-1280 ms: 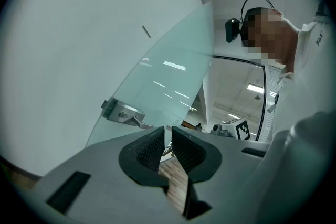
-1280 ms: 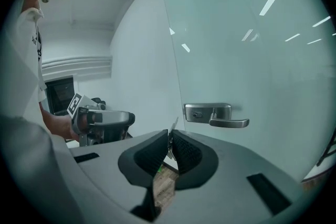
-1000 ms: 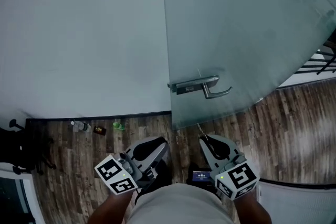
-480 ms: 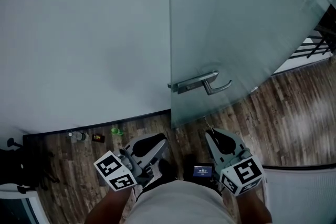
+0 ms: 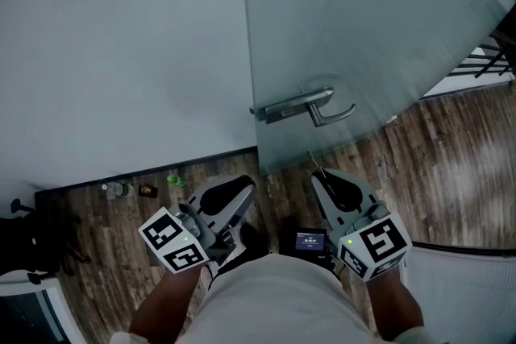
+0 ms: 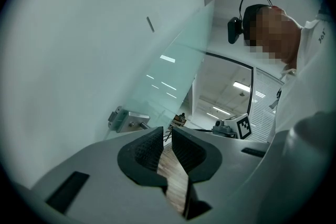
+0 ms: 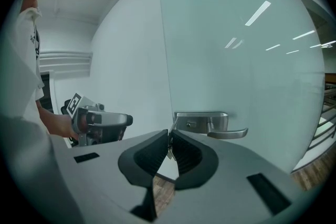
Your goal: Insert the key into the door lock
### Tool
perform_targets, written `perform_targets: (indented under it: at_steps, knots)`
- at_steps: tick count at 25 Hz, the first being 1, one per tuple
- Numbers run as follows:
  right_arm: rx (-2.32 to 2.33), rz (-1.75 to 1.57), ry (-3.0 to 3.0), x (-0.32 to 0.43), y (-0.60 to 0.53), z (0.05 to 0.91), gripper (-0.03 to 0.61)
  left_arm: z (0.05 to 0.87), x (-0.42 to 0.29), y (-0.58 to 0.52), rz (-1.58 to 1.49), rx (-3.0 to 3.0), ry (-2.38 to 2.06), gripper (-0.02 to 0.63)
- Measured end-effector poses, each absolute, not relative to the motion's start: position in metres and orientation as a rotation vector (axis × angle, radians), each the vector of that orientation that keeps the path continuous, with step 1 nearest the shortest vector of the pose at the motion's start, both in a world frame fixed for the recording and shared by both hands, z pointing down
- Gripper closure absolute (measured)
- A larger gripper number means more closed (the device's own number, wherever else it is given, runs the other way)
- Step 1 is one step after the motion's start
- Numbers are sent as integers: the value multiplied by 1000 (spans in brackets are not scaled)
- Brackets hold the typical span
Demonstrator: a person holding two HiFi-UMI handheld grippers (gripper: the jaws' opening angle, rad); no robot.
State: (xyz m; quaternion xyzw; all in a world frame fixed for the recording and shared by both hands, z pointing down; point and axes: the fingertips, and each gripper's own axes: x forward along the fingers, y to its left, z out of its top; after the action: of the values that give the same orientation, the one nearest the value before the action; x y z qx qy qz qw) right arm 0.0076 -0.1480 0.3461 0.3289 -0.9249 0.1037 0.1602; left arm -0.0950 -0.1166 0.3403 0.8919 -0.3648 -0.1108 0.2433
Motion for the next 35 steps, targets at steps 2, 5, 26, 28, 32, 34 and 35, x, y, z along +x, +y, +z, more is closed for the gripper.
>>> perform_targets:
  at_steps: [2,5,26,28,32,34,35]
  knots:
    - [938,291,-2648,6,-152,342,552,339,-96,-122,-294,2444,-1013,572]
    - [926,277,-2659,1,-159,337,551,338,-99,-134,-286,2447,-1041,572]
    - [896,294,-2606,-23,-200,374,551,364,-127,-197,-164,2451,-1158,571]
    - [898,304,-2595,-23,-201,378,551,369,-127,-201,-131,2456,-1154,571]
    - [904,324,-2575,-22,-204,385,552,379,-127,-210,-95,2465,-1123,555]
    - [905,333,-2568,-22,-205,389,552,383,-127,-216,-80,2464,-1115,543]
    - [905,337,-2565,-23,-206,390,552,386,-127,-219,-68,2463,-1112,532]
